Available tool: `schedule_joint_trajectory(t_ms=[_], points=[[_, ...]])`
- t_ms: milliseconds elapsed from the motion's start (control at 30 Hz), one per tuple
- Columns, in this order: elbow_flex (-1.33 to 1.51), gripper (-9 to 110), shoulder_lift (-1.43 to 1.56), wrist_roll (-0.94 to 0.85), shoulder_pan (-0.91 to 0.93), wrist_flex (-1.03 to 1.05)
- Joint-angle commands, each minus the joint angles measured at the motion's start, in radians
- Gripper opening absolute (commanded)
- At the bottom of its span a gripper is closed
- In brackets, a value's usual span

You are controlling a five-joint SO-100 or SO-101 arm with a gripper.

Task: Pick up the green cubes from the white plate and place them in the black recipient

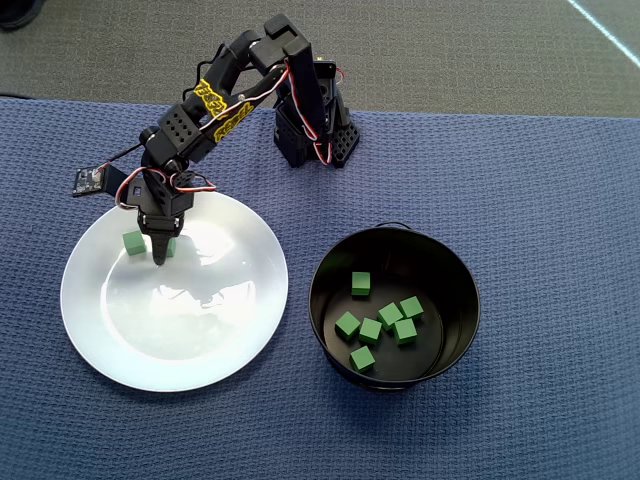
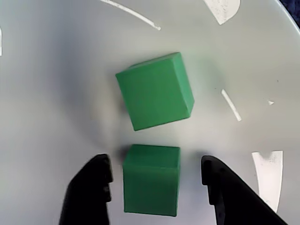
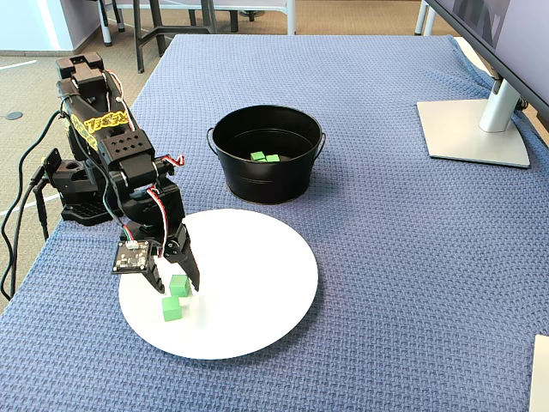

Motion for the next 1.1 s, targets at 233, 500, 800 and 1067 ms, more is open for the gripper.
schedule_joint_trajectory(t_ms=[233, 500, 800, 1067], points=[[-0.006, 0, 0.037, 0.014, 0.005, -0.006], [-0.328, 0, 0.067, 0.175, -0.044, 0.322], [-0.67, 0, 0.103, 0.399, -0.198, 0.624], [-0.687, 0, 0.27, 0.657, -0.52, 0.675]])
